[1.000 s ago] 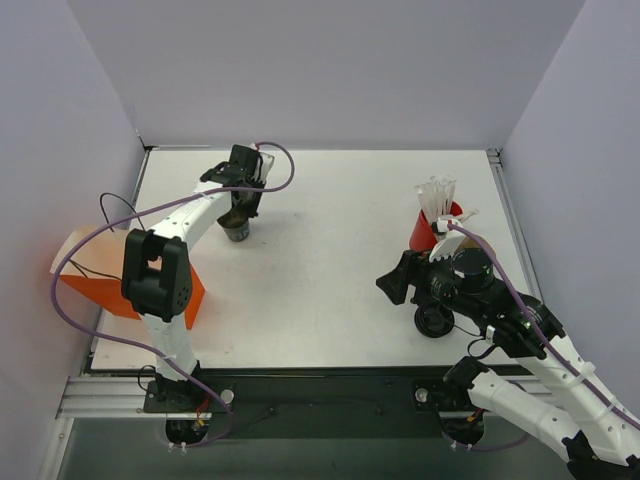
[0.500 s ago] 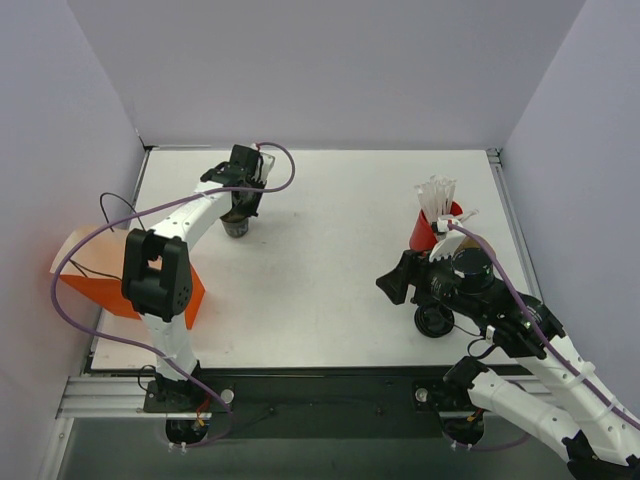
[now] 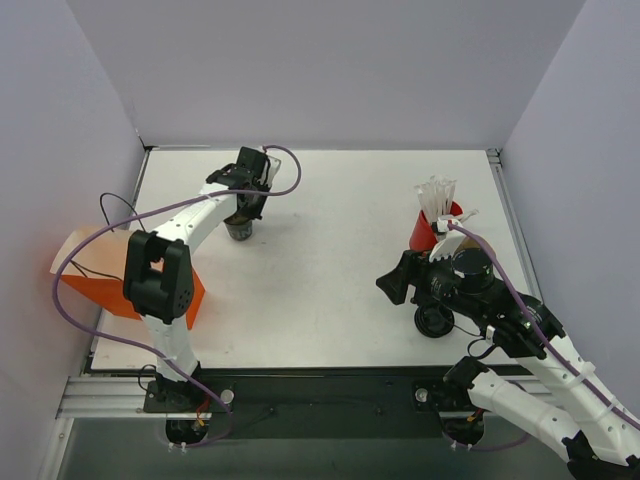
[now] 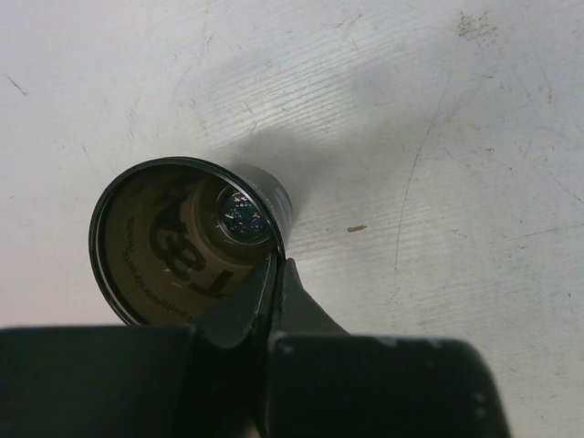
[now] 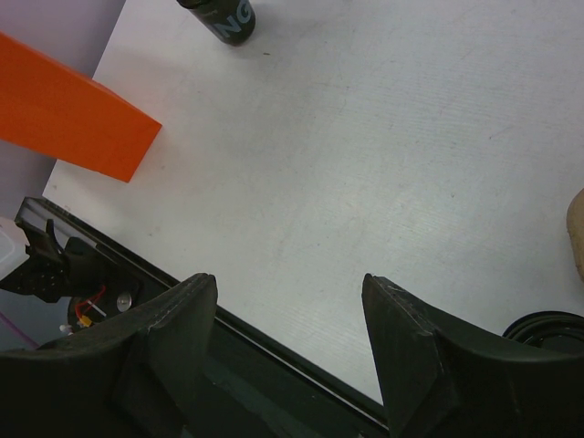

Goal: Pack the takeout coffee

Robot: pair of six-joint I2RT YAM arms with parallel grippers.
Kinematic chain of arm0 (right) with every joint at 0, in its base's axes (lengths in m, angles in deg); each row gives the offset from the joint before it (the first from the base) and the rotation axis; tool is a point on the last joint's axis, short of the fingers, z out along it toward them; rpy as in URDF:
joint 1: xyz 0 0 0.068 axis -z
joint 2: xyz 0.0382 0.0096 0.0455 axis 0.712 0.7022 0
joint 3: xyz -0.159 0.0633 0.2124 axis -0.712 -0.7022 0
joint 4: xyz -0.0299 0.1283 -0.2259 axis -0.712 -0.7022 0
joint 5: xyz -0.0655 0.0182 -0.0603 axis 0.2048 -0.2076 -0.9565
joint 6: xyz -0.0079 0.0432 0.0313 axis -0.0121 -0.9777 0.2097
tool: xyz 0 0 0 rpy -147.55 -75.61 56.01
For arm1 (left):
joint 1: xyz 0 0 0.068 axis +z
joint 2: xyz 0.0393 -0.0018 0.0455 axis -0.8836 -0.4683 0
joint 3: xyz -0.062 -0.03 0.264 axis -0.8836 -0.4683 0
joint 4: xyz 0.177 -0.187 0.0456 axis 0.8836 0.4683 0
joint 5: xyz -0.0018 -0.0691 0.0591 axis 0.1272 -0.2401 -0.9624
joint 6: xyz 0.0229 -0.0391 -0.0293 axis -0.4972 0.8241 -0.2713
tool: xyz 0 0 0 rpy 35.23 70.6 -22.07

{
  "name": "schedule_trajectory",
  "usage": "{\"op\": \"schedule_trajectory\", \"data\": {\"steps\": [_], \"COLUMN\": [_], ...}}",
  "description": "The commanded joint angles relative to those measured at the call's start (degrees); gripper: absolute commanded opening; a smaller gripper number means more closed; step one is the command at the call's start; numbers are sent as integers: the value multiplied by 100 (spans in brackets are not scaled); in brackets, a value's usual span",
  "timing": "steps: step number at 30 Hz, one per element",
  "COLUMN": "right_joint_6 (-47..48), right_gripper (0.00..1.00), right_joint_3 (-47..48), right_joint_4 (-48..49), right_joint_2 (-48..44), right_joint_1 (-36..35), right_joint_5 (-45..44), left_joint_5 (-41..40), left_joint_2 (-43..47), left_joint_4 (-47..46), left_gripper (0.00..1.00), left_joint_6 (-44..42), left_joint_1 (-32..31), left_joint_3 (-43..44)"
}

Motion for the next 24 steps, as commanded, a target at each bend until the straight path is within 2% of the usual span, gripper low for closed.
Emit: {"op": "schedule_trajectory", "data": {"steps": [1,5,13,21,24], "right_joint_6": [-36,-45,-89,-106,-106], "right_gripper": [66,66,66,66,66], "right_joint_3": [91,91,91,117,152], "right_joint_4": [94,77,77,50,33], "right_joint_2": [-101,-128,-137,-137,-154], "right_joint_1": [8,0,0,0,9], "right_joint_5": [-44,-44,-27,-27,-9], "left_joint_5": [-383,-762,-1026,-816,-807], "left_joint_2": [381,548,811,399,381], "left_joint_4": [-1,-36,-150,157,262], "left_gripper": [0,0,0,0,4], "left_joint_6": [135,232,241,311,311], "left_joint_1": [-3,-30,-144,-196,-206], "left_joint_3": [-24,-59,-147,2,99]}}
